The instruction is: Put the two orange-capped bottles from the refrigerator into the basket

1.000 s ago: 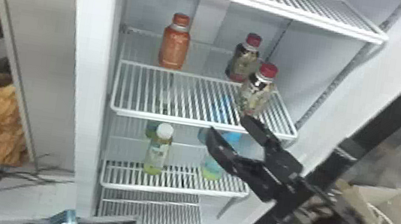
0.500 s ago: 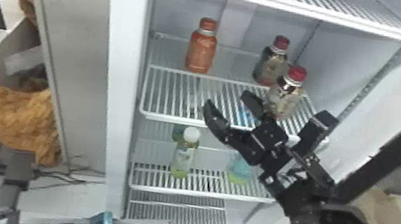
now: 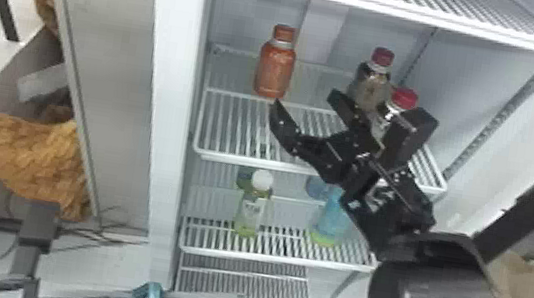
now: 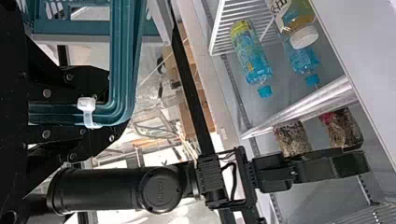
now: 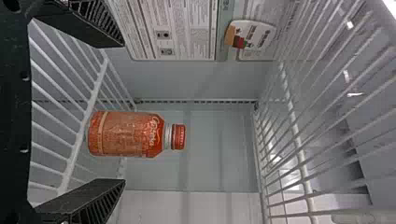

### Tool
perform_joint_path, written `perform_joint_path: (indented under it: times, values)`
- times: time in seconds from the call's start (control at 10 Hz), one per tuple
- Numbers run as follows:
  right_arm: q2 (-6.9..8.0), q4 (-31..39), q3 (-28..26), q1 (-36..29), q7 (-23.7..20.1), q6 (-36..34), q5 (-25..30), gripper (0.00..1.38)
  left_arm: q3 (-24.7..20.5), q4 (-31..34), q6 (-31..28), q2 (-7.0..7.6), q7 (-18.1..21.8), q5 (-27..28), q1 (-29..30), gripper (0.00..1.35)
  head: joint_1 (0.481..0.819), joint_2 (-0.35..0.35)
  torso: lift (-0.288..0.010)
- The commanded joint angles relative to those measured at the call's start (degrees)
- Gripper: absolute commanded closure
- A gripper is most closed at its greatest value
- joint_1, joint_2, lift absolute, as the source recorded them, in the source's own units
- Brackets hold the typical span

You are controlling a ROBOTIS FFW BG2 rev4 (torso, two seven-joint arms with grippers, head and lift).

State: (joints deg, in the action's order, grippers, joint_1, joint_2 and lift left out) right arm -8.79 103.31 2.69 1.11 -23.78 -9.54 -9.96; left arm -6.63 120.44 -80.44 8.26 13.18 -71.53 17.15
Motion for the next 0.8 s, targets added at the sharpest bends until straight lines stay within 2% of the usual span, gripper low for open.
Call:
perform_joint_path:
  times: [0.0, 0.4, 0.7]
  values:
    - [0.00, -2.84, 2.33, 2.69, 1.72, -0.02, 0.14, 0.00, 0.11, -0.28, -0.27, 0.00, 0.00, 0.00, -0.14, 1.21, 0.695, -0.177, -0.040]
    - [-0.08, -7.90, 4.96, 7.90, 6.64, -0.02, 0.25, 0.00, 0.57, -0.56, -0.41, 0.00, 0.00, -0.11, -0.28, 1.21, 0.695, -0.153, -0.040]
    - [-0.08, -15.92, 7.13, 14.23, 8.31, 1.53, -1.46, 0.00, 0.91, -1.12, -0.41, 0.09, 0.00, -0.23, -0.42, 1.21, 0.695, -0.155, -0.040]
